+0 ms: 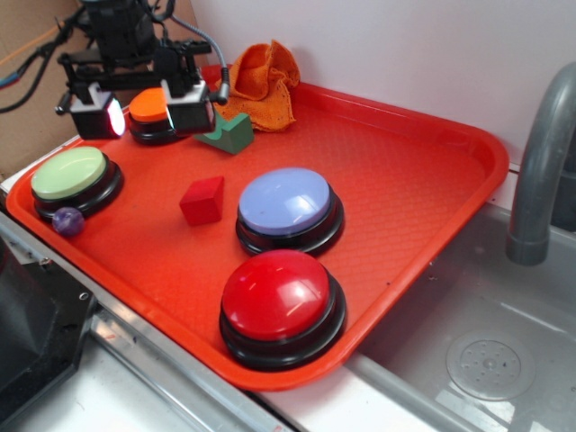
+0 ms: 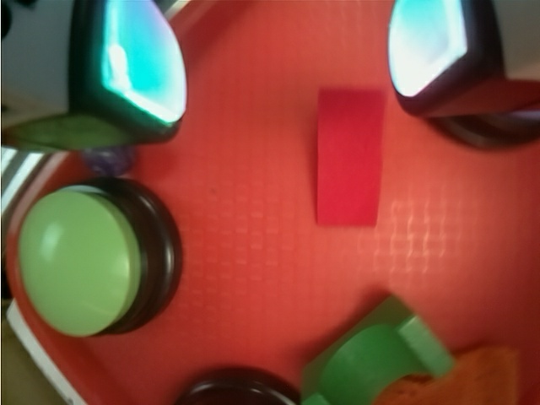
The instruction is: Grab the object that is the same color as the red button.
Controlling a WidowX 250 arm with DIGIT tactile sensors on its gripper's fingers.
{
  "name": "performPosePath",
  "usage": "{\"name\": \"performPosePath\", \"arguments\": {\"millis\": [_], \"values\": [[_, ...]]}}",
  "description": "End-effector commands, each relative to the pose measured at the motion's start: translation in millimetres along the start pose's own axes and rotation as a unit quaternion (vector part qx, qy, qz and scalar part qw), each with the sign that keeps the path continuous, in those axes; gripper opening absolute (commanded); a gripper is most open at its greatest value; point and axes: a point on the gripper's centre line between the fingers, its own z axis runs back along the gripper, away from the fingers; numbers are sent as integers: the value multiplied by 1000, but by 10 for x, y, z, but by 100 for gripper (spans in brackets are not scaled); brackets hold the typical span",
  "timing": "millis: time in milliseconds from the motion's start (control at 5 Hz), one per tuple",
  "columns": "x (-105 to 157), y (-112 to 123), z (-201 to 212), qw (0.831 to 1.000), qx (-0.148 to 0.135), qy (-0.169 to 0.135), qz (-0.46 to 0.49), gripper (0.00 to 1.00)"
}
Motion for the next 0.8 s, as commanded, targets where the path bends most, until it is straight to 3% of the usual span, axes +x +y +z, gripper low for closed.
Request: {"name": "performPosePath", "arguments": {"millis": [0,200,600], "values": [[80,-28,-221,999,-23,3,50,100],[80,-128,-403,996,-46,23,75,100],[48,-271,-632,991,-52,56,111,100]]}}
